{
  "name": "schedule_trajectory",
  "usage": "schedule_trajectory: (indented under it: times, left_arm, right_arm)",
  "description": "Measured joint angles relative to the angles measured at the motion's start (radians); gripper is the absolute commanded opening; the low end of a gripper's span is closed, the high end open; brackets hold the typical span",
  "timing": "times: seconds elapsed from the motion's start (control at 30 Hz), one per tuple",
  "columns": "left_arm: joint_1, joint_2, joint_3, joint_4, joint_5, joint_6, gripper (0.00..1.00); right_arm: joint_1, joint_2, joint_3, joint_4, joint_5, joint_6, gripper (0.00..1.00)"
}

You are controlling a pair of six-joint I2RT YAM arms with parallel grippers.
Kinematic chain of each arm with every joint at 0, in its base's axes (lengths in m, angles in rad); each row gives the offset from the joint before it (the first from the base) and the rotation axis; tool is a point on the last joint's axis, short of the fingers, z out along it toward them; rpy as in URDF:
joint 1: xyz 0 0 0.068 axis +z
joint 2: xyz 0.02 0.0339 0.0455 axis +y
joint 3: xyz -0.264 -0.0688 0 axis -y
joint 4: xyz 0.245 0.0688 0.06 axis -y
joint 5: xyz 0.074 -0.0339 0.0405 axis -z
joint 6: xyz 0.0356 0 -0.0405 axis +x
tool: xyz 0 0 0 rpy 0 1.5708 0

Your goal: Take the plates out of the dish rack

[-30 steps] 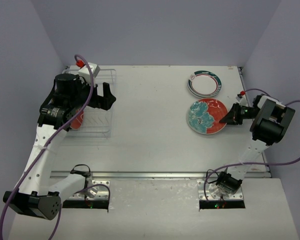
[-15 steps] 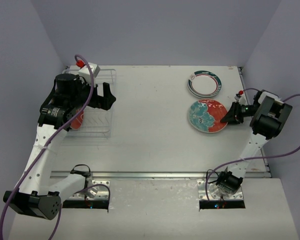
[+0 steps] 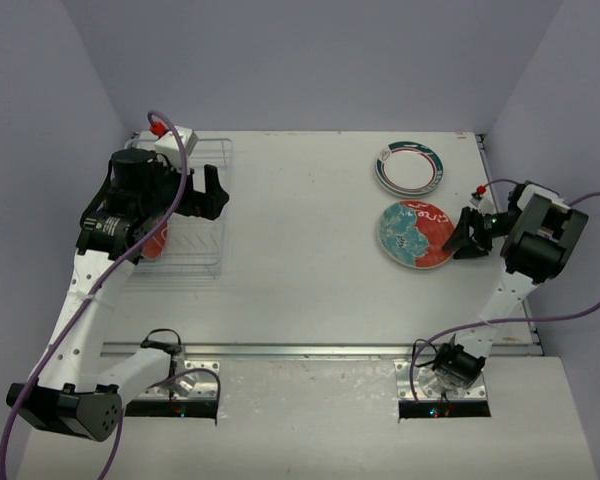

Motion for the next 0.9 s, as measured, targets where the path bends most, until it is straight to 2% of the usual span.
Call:
schedule_trajectory:
  times: [0.2,0.33,0.43,0.57,0.7,0.9]
  left_arm:
    - [0.0,-0.011,0.0,0.012,-0.105,-0.01,1.0]
    - [0.0,-0.02,0.001,0.014,-0.201,-0.01,0.98]
    - [0.005,-0.009,0.016,-0.009,-0.276,-0.009,0.88]
    - [0.038,0.052,0.059,-0.044,-0.348,-0.002,0.77]
    - [0.071,0.115,0.066,-0.062,-0.43,0.013,0.74]
    - [0.098,0.188,0.066,-0.081,-0.535,0.042,0.72]
  right_arm:
    - [0.035,-0.276,-0.118,0.169,0.159,0.044,0.6]
    - [0.097,-0.469,-0.189,0.297,0.226,0.061,0.67]
    - [0.159,-0.603,-0.257,0.401,0.259,0.07,0.78]
    - [0.268,-0.791,-0.361,0.518,0.289,0.081,0.98]
    - [0.385,-0.919,-0.384,0.585,0.282,0.107,0.99]
    - [0.474,-0.987,-0.395,0.628,0.271,0.17,0.99]
